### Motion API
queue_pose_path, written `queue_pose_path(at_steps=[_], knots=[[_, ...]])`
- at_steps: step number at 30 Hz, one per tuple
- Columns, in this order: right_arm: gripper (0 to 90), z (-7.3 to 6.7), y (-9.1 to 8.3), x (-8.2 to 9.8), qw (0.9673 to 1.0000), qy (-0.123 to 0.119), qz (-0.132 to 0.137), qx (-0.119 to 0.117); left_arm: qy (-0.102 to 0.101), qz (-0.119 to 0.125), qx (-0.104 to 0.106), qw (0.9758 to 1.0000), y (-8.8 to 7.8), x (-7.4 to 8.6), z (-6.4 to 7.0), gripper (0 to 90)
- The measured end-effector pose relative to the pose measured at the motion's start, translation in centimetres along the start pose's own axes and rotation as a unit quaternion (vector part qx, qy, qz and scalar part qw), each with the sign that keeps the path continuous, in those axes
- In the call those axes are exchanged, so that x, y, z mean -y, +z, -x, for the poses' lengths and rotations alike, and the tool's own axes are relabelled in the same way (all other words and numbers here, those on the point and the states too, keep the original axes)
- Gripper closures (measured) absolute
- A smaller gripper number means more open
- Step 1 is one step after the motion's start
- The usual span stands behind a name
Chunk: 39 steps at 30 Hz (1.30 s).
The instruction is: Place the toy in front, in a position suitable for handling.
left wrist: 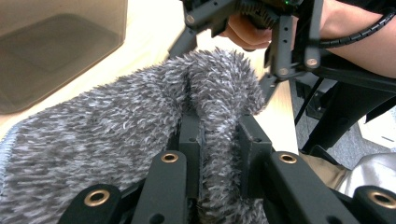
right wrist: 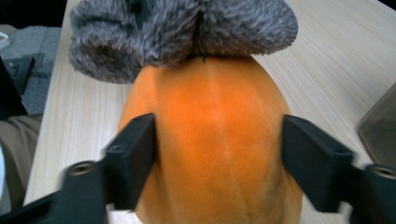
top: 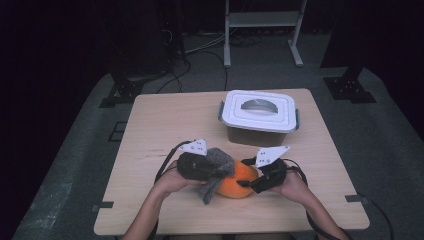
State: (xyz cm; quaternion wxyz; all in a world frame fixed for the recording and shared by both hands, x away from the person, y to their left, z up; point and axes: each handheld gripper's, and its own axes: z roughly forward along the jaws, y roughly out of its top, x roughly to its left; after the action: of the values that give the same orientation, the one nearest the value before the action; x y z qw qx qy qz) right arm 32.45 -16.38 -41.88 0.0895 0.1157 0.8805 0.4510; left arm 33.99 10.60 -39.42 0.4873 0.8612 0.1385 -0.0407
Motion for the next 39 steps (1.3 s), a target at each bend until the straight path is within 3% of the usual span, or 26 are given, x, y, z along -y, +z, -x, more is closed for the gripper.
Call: queue_pose_path(at_steps=[3, 6, 9, 12, 14, 20, 23, 26, 29, 34, 39], knots=[[46.2, 0.0, -0.2, 0.5, 0.9999, -0.017, -0.002, 0.003, -0.001, 0.005, 0.000, 1.0000, -0.3, 0.3, -0.1, 74.9], [48.3, 0.3, -0.4, 0.8, 0.9998, -0.018, -0.003, -0.001, -0.007, 0.018, -0.003, 0.9998, -0.9, 0.6, -0.4, 74.9], [47.8, 0.8, -0.9, 1.4, 1.0000, -0.004, 0.000, -0.004, -0.010, 0.024, -0.007, 0.9996, -1.1, 0.7, -0.4, 74.5], [37.4, 1.3, -1.3, 1.6, 0.9991, 0.038, 0.005, -0.019, -0.006, 0.020, -0.002, 0.9998, -0.8, 0.4, -0.3, 74.6], [28.4, 1.2, -1.4, 1.3, 0.9984, 0.055, 0.002, -0.016, -0.005, 0.015, 0.002, 0.9999, -0.3, 0.2, -0.2, 74.6], [23.2, -0.1, -1.6, -1.1, 0.9996, 0.026, 0.009, -0.003, -0.002, 0.018, 0.009, 0.9998, 0.1, -0.4, 0.0, 74.6], [22.2, -0.4, -0.4, -1.9, 0.9999, 0.003, -0.014, 0.004, 0.002, 0.014, 0.008, 0.9999, 0.2, -0.6, 0.1, 74.6], [38.2, -0.3, 0.3, -1.6, 0.9995, -0.007, -0.026, 0.012, -0.001, 0.013, 0.002, 0.9999, -0.1, -0.4, -0.1, 74.6], [48.3, -0.3, 0.0, -0.5, 0.9996, -0.016, -0.020, 0.011, -0.005, 0.020, -0.006, 0.9998, -0.4, -0.1, -0.4, 74.6], [51.7, -0.1, -1.0, 1.1, 1.0000, -0.005, -0.007, 0.004, -0.016, 0.017, -0.020, 0.9995, -0.4, 0.5, -0.8, 74.5], [52.7, -0.2, -1.3, 1.5, 0.9996, 0.016, 0.022, -0.003, -0.017, 0.030, 0.005, 0.9994, 0.4, 0.5, -0.7, 74.7]])
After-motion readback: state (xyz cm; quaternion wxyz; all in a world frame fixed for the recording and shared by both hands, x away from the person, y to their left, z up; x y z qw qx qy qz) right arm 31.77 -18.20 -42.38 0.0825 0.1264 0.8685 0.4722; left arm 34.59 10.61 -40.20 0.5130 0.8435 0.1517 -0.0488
